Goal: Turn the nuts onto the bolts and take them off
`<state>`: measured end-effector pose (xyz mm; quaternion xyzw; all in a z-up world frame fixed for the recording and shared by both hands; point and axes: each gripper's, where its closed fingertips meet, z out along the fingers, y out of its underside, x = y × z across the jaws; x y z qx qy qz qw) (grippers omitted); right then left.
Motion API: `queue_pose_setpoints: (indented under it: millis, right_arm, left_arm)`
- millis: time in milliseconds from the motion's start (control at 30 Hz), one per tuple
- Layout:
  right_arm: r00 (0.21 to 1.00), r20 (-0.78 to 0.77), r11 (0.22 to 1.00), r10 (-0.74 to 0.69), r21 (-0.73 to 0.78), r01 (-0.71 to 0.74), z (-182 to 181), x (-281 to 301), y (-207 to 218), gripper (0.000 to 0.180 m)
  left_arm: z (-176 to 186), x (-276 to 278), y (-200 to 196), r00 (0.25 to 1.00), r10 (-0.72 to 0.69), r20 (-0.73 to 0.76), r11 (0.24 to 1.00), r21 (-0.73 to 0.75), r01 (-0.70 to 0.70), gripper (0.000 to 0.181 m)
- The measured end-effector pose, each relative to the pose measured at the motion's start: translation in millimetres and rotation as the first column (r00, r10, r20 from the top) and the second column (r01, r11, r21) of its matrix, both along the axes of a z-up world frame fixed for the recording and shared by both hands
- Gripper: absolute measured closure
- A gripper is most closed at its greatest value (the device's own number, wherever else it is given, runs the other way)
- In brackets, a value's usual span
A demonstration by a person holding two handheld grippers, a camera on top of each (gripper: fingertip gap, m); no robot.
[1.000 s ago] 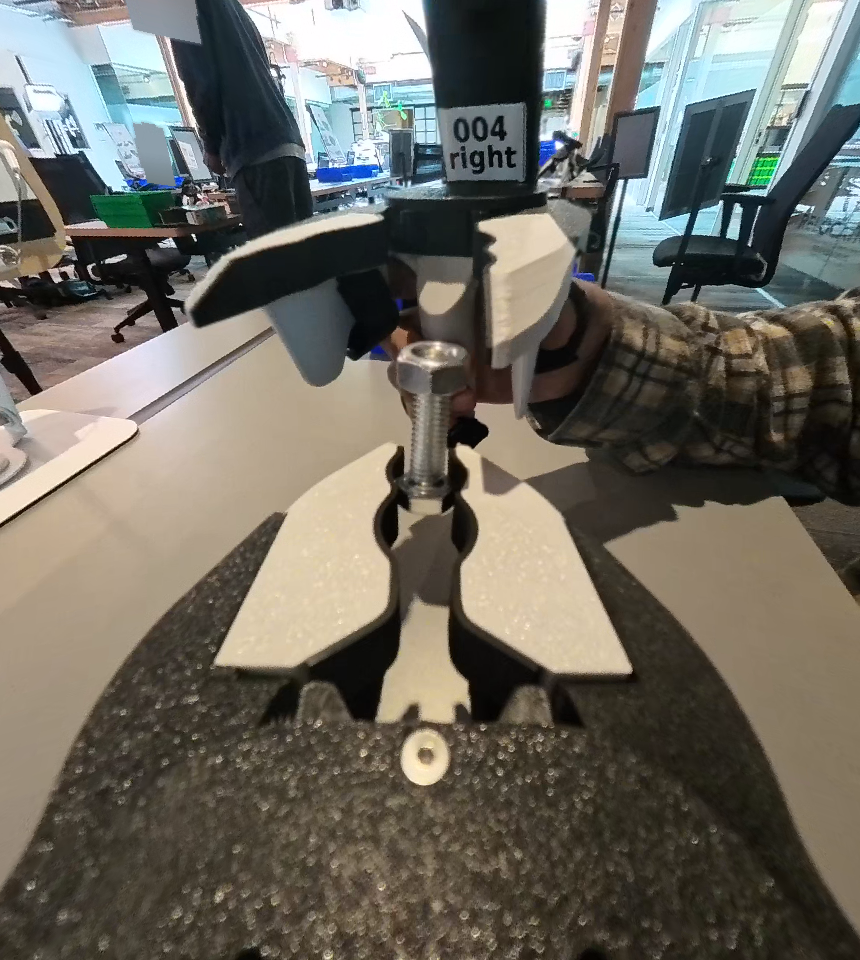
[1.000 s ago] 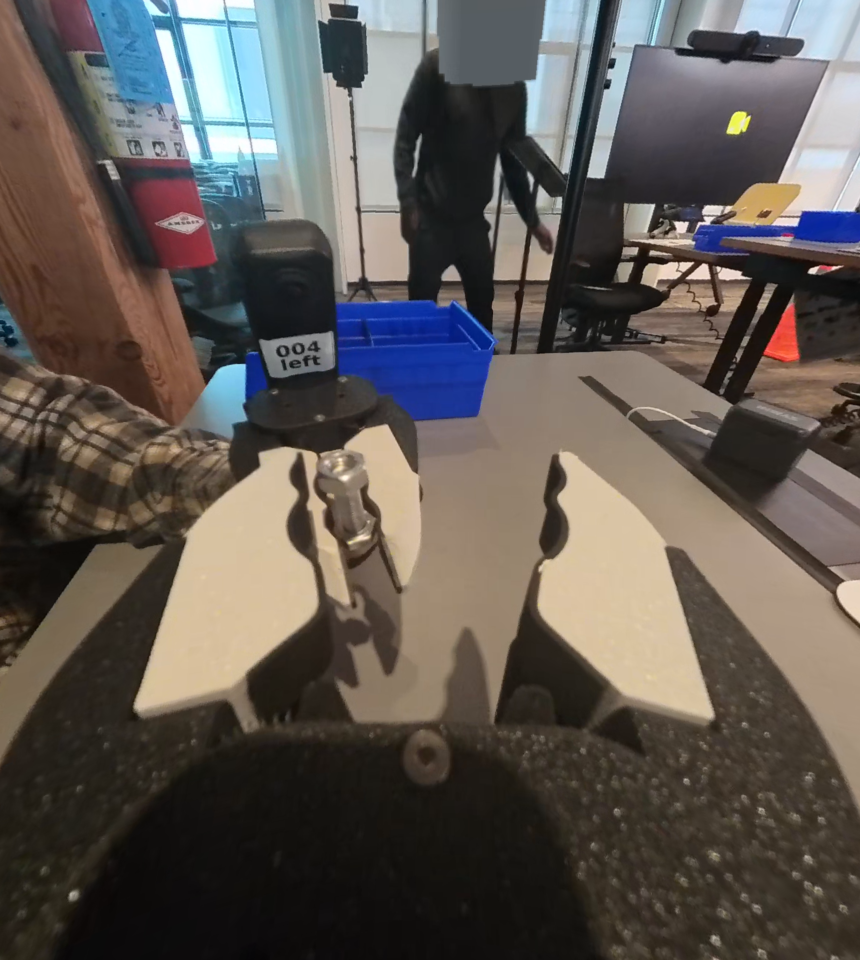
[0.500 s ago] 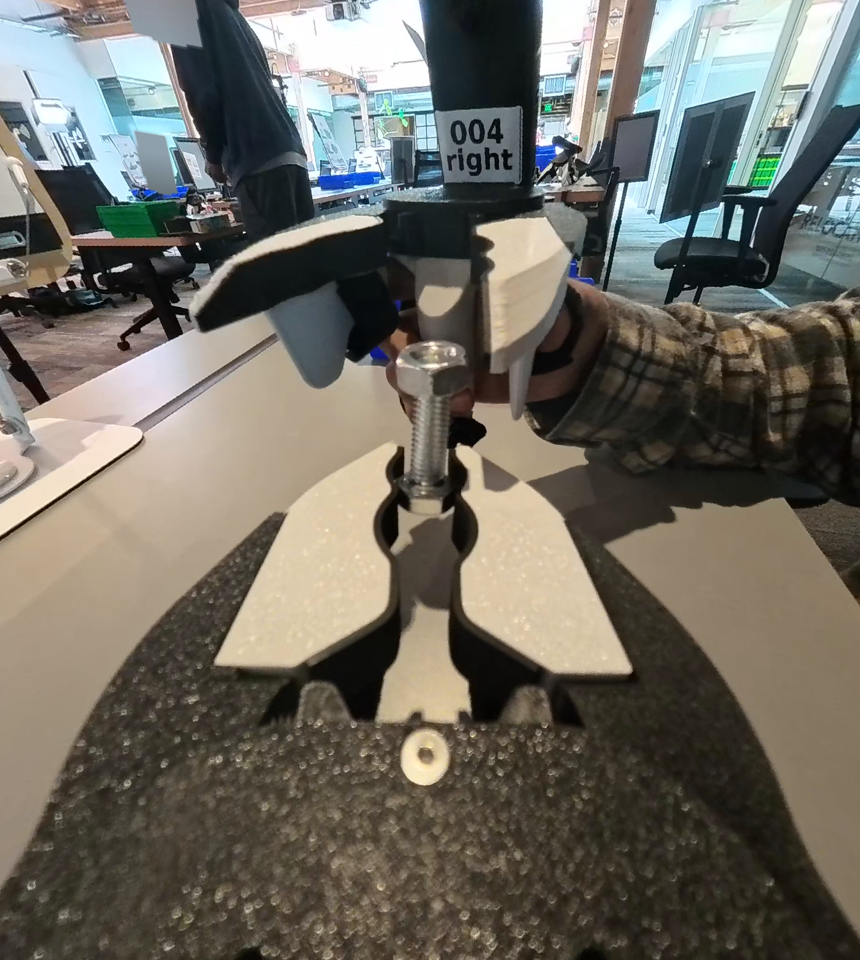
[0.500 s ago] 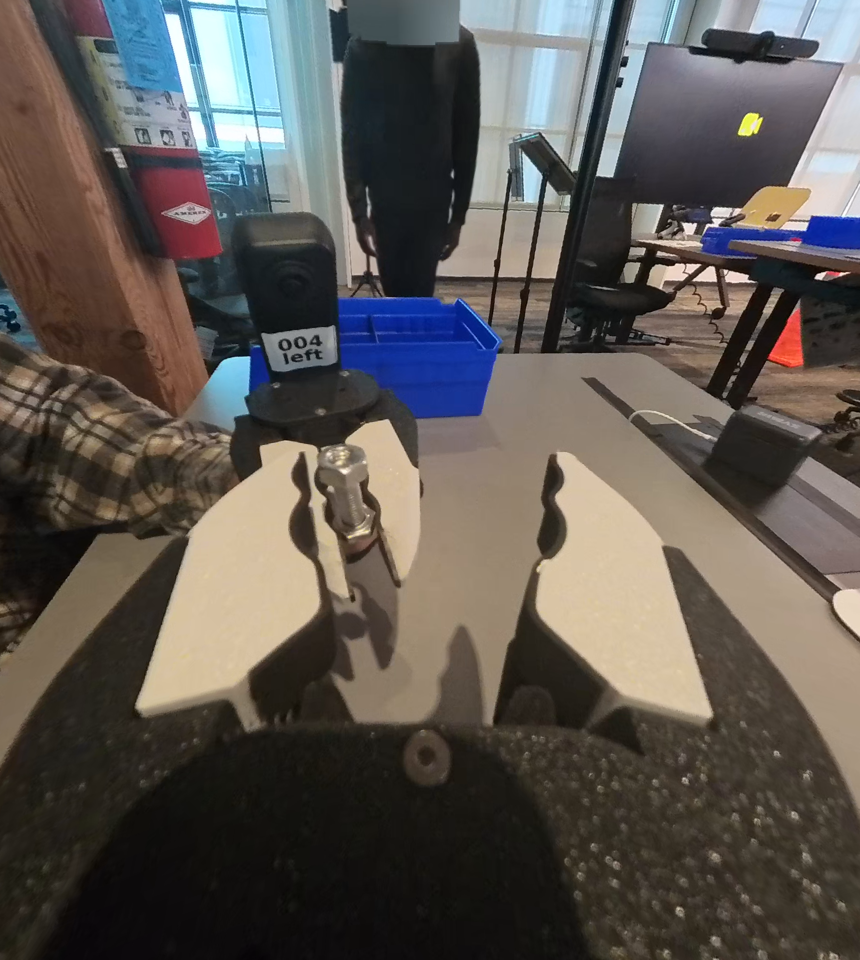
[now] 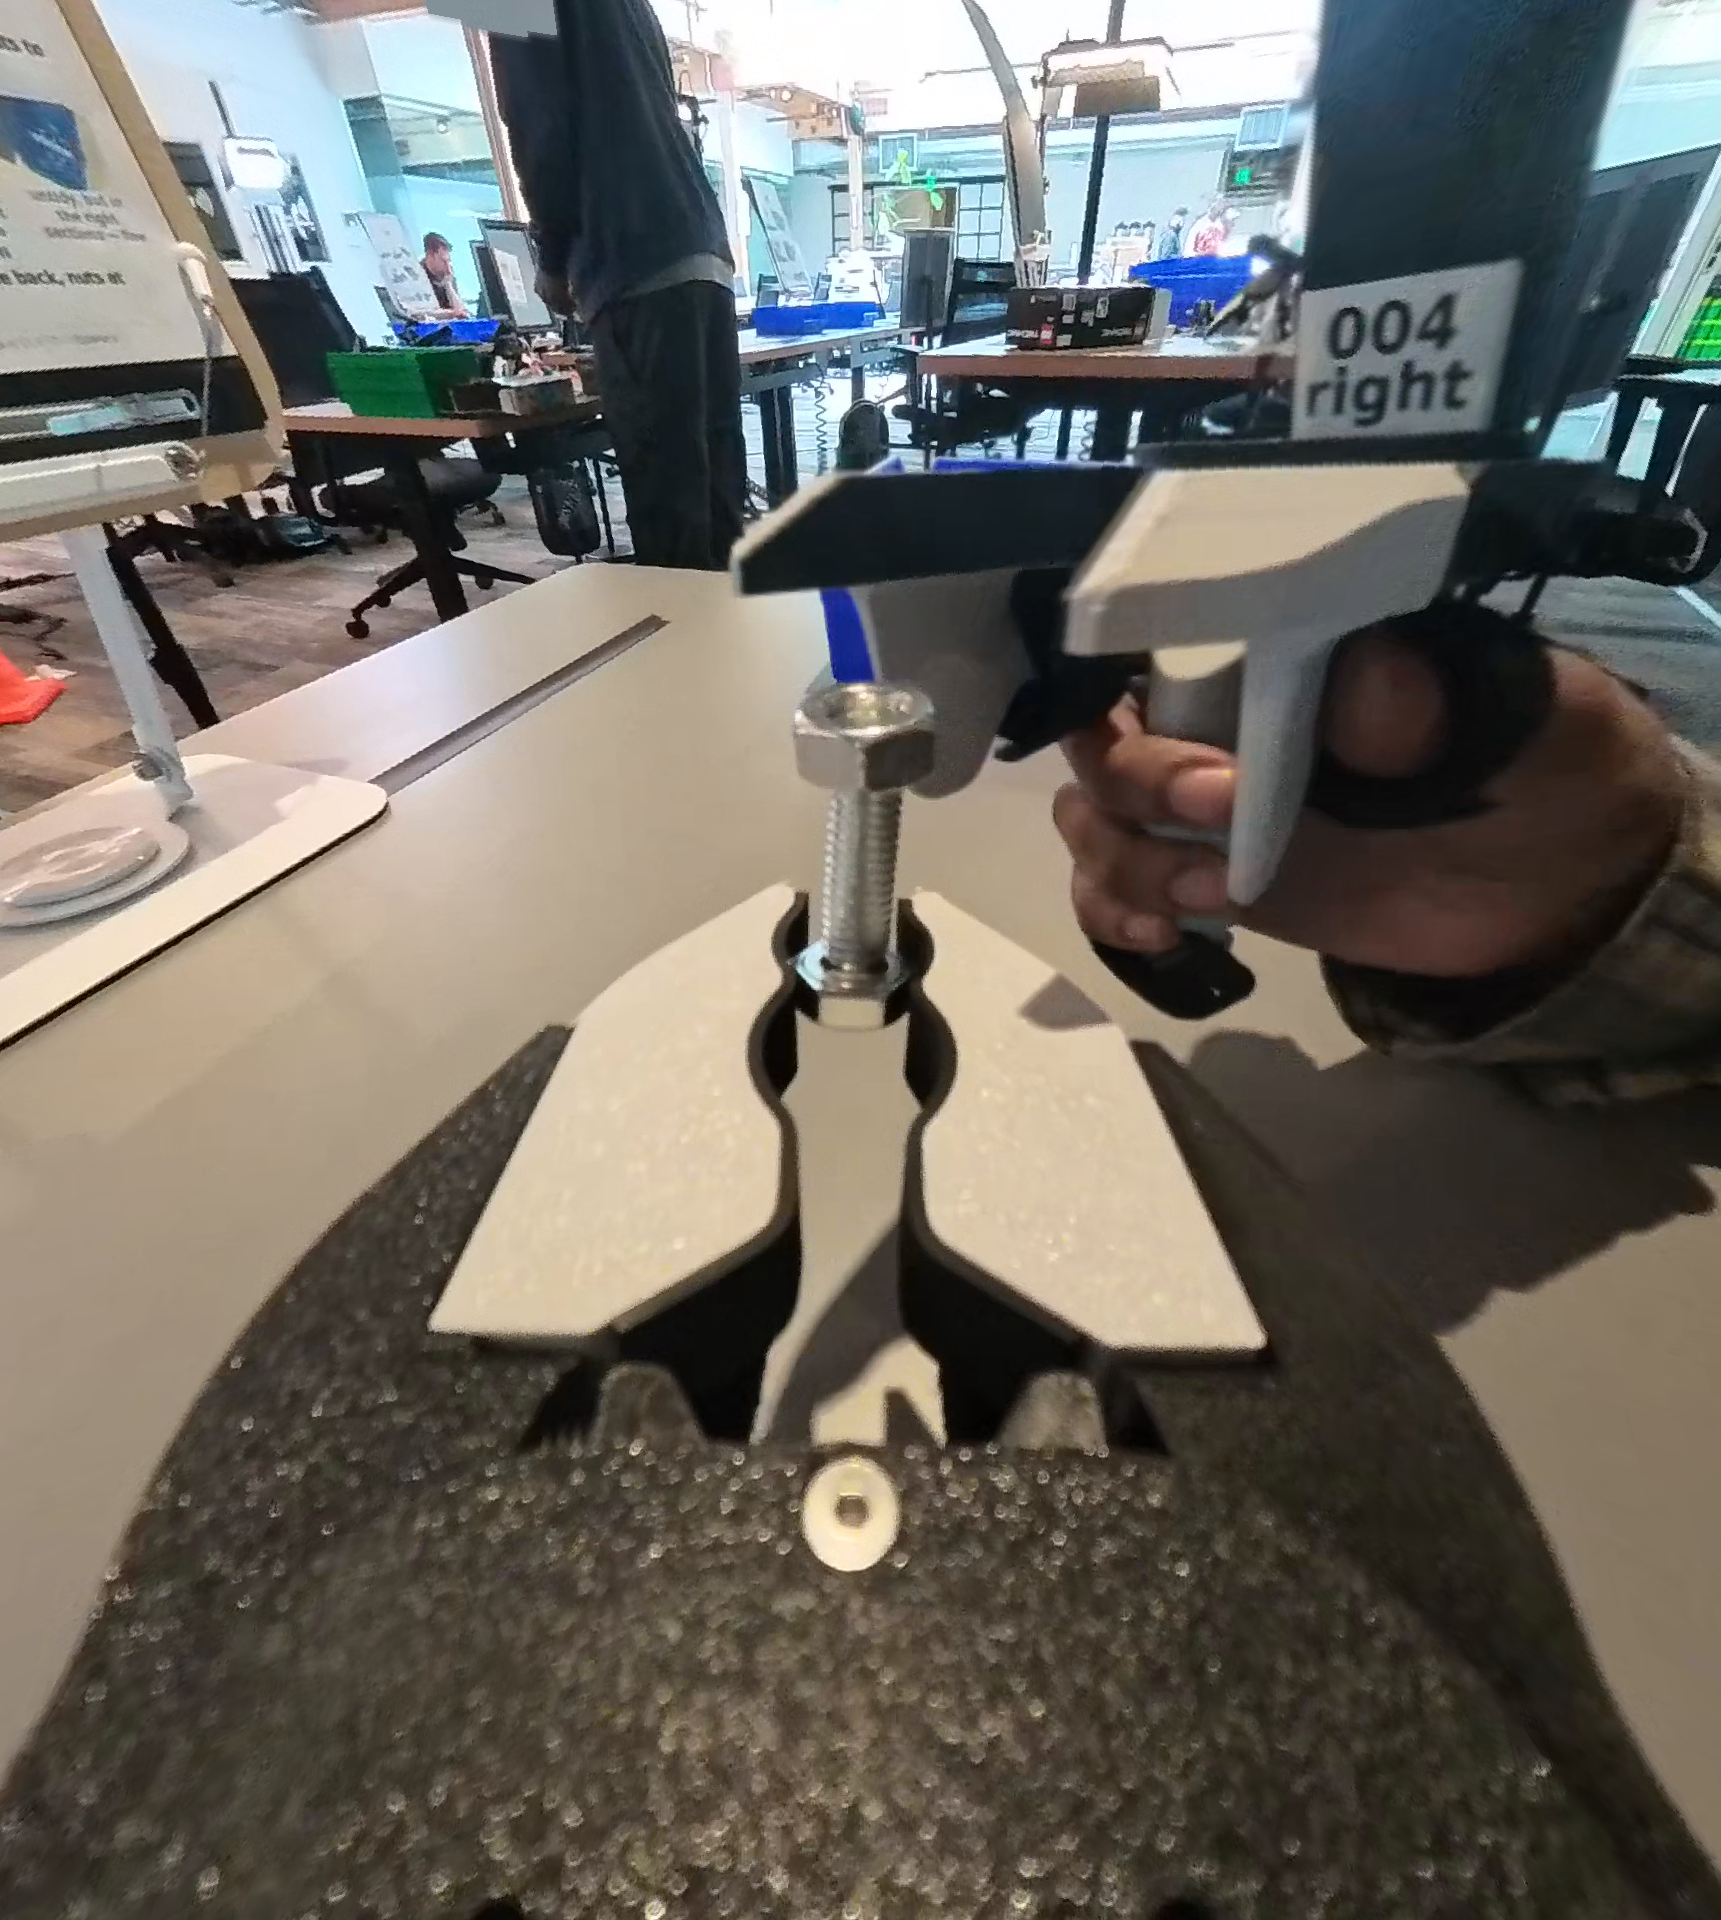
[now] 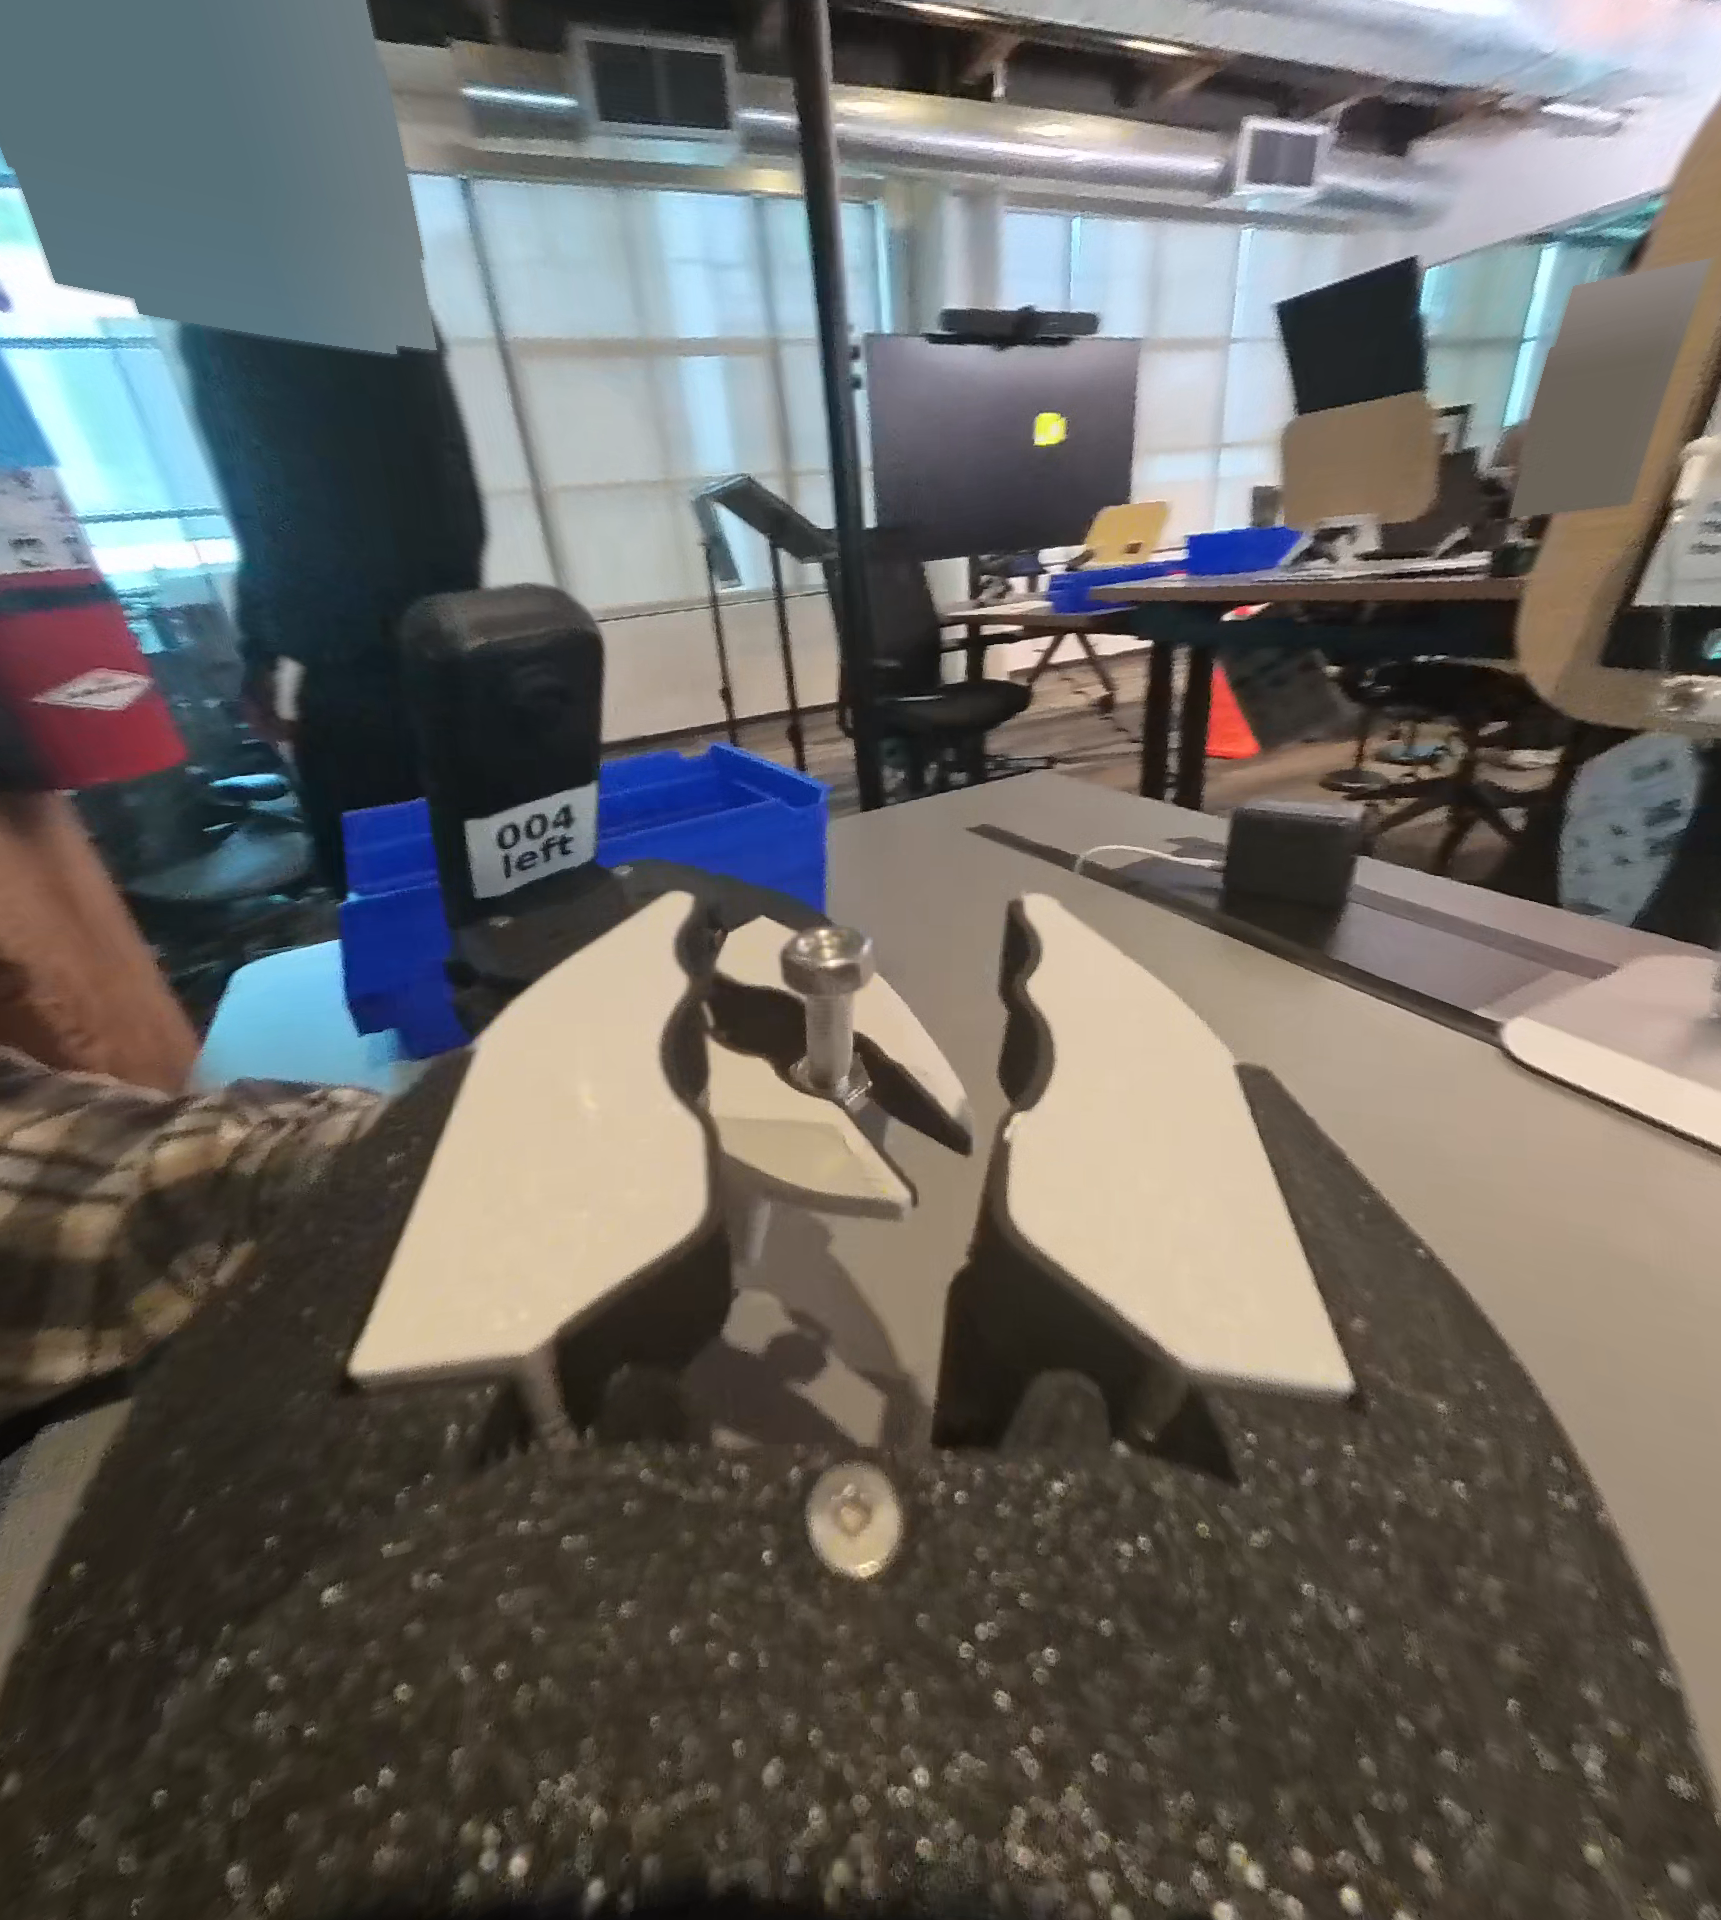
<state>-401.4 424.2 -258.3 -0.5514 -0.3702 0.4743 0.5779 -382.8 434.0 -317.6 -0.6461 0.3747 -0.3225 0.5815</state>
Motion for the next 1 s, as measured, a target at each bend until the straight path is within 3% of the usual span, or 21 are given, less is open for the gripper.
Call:
queue_pose_setpoints:
  millis: [233,667,1000]
  right_arm:
    - [0.996,0.059,0.996,-0.066,0.059,0.063,1,-13,-5,0.148]
    - [0.992,0.118,0.994,-0.039,0.102,0.027,-8,-20,-5,0.161]
    - [0.991,-0.035,0.989,0.128,0.082,-0.125,-3,-15,-15,0.161]
  left_arm:
    - [2,0,-1,1.000,-0.003,0.005,1.000,0.002,0.003,0.166]
    - [4,1,-3,1.000,-0.019,0.015,1.000,0.010,0.019,0.165]
    - [11,6,-12,0.994,-0.092,0.066,0.996,0.025,0.091,0.166]
